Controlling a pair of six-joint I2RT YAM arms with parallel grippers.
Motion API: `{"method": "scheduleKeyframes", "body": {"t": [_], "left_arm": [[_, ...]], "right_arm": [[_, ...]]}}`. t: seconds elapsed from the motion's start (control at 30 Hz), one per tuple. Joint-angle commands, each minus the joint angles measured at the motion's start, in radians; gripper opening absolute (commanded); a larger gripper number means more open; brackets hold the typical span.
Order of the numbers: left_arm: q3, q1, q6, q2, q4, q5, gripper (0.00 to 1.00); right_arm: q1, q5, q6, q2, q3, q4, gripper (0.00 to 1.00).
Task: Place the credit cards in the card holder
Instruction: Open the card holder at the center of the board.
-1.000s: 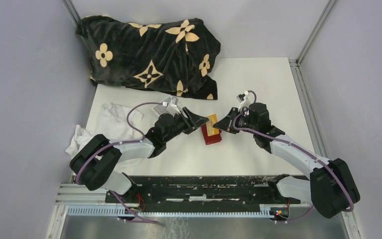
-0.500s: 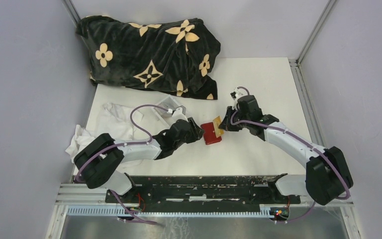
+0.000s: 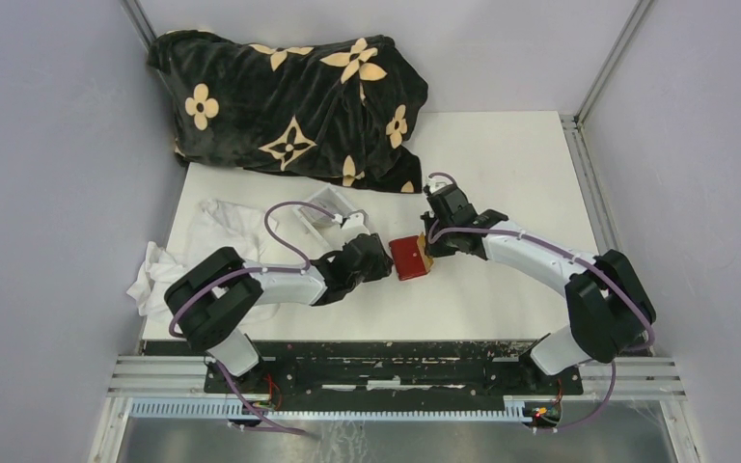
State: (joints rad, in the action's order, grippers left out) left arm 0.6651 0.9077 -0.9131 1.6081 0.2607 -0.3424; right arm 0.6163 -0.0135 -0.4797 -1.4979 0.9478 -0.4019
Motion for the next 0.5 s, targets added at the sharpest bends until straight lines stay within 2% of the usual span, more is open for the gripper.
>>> {"method": "scheduleKeyframes", "body": {"t": [0.0,0.47], "left_arm": [[0.043,0.007,0.051,0.018,-0.003,-0.044,0.44],[0.055,0.009,0.053,0.047,-0.017,-0.059,0.43]], "right_arm": [[0.003,-0.099,0.036,-0.021,0.056,-0.020,0.01],[0.002,-0.134,0.053,-0.089,0.084,-0.016,0.01]]}}
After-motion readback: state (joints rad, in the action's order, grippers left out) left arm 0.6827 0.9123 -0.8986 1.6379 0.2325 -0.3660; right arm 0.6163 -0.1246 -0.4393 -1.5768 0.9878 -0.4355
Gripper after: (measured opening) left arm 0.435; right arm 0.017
